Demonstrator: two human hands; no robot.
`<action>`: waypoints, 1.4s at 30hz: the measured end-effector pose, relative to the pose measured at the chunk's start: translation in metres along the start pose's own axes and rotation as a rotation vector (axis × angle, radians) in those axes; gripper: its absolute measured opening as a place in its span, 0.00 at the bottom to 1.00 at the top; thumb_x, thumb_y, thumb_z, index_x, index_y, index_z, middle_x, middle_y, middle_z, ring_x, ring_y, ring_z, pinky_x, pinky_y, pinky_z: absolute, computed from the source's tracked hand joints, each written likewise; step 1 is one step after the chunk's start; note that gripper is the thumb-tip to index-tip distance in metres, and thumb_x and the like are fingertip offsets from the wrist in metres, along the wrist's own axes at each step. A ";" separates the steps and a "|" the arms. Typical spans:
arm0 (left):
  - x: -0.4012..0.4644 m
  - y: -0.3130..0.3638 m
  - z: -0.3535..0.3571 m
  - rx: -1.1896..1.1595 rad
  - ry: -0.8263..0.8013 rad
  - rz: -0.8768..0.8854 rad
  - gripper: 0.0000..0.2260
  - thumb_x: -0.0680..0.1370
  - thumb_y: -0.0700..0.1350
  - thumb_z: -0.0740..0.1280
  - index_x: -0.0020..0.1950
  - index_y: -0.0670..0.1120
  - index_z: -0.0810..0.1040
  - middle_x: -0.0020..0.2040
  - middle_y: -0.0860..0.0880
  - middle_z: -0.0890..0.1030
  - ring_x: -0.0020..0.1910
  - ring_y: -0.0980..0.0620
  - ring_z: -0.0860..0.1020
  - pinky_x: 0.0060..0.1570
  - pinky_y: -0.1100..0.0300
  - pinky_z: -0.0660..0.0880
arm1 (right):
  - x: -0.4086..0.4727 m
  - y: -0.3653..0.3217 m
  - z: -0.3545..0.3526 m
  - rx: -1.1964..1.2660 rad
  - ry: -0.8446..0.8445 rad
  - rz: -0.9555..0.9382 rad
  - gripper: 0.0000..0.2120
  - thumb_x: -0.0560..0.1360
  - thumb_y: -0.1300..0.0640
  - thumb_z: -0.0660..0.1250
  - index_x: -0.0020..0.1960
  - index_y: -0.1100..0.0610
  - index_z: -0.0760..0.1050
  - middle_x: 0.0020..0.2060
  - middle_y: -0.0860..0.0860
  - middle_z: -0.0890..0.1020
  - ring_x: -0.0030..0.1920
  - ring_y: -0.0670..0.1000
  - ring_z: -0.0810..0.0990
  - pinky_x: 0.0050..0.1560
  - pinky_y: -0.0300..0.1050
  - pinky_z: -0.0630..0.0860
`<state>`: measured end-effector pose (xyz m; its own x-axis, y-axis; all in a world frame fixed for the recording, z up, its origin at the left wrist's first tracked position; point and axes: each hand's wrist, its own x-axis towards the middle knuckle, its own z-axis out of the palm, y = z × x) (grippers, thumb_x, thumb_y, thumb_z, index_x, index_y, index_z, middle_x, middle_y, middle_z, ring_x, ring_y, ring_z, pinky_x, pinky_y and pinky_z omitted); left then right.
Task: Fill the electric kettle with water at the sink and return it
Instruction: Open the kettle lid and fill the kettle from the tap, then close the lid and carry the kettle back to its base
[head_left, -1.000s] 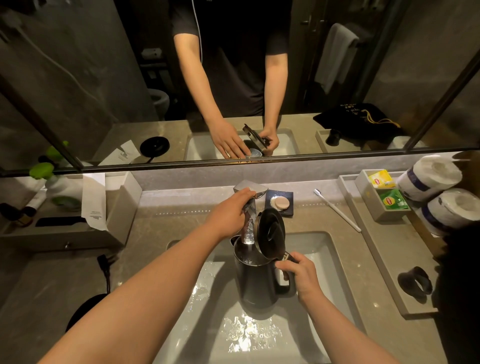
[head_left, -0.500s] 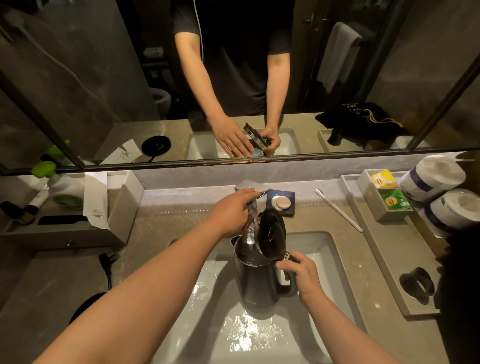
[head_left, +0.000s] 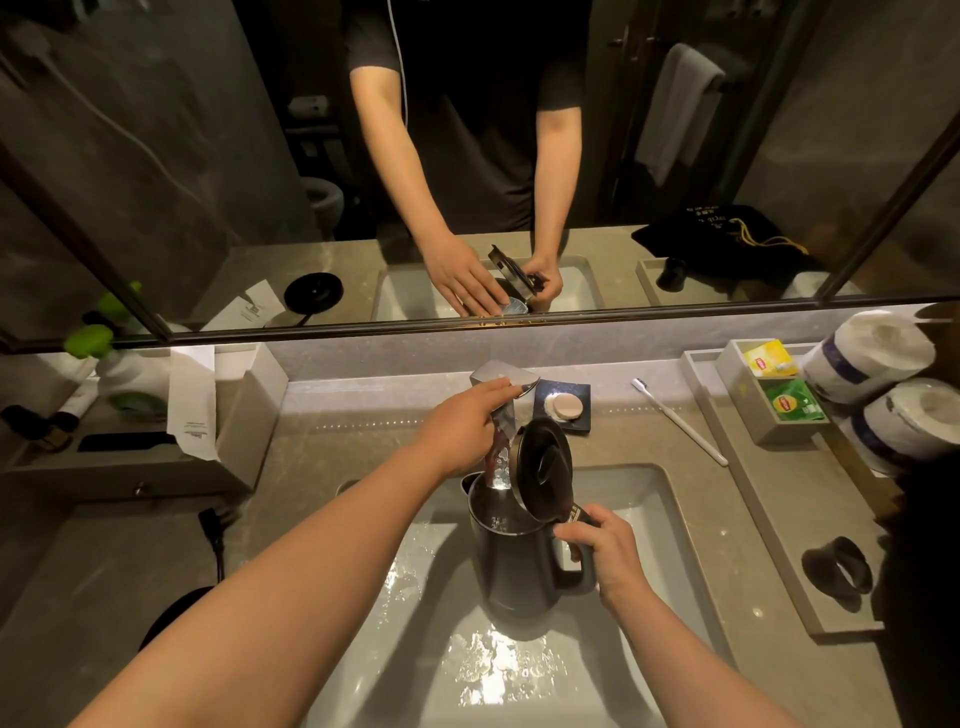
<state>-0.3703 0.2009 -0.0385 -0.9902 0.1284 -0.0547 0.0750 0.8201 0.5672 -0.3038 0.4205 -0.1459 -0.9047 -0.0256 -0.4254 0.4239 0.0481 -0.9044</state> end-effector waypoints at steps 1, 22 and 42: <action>0.000 0.000 0.000 -0.002 0.000 0.004 0.27 0.77 0.35 0.60 0.72 0.57 0.68 0.75 0.54 0.65 0.71 0.50 0.65 0.67 0.52 0.64 | 0.000 0.000 0.000 -0.001 -0.002 -0.001 0.31 0.52 0.53 0.77 0.41 0.76 0.71 0.29 0.57 0.73 0.28 0.51 0.73 0.32 0.46 0.70; -0.001 0.003 -0.007 -0.073 -0.157 0.004 0.21 0.80 0.38 0.57 0.71 0.52 0.70 0.73 0.49 0.68 0.71 0.49 0.65 0.67 0.53 0.64 | -0.002 0.000 -0.005 0.012 -0.026 -0.003 0.30 0.51 0.55 0.77 0.39 0.76 0.69 0.28 0.58 0.73 0.28 0.53 0.73 0.30 0.45 0.70; -0.140 0.014 -0.001 -0.186 0.206 -0.008 0.16 0.75 0.48 0.70 0.63 0.56 0.79 0.56 0.64 0.76 0.56 0.64 0.73 0.55 0.69 0.66 | -0.080 -0.033 -0.022 0.043 -0.084 -0.167 0.19 0.50 0.56 0.75 0.34 0.65 0.74 0.25 0.54 0.71 0.26 0.51 0.70 0.26 0.41 0.68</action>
<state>-0.2308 0.1938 -0.0227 -0.9952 -0.0090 0.0978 0.0634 0.7015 0.7098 -0.2466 0.4427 -0.0810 -0.9565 -0.1129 -0.2691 0.2715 -0.0059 -0.9624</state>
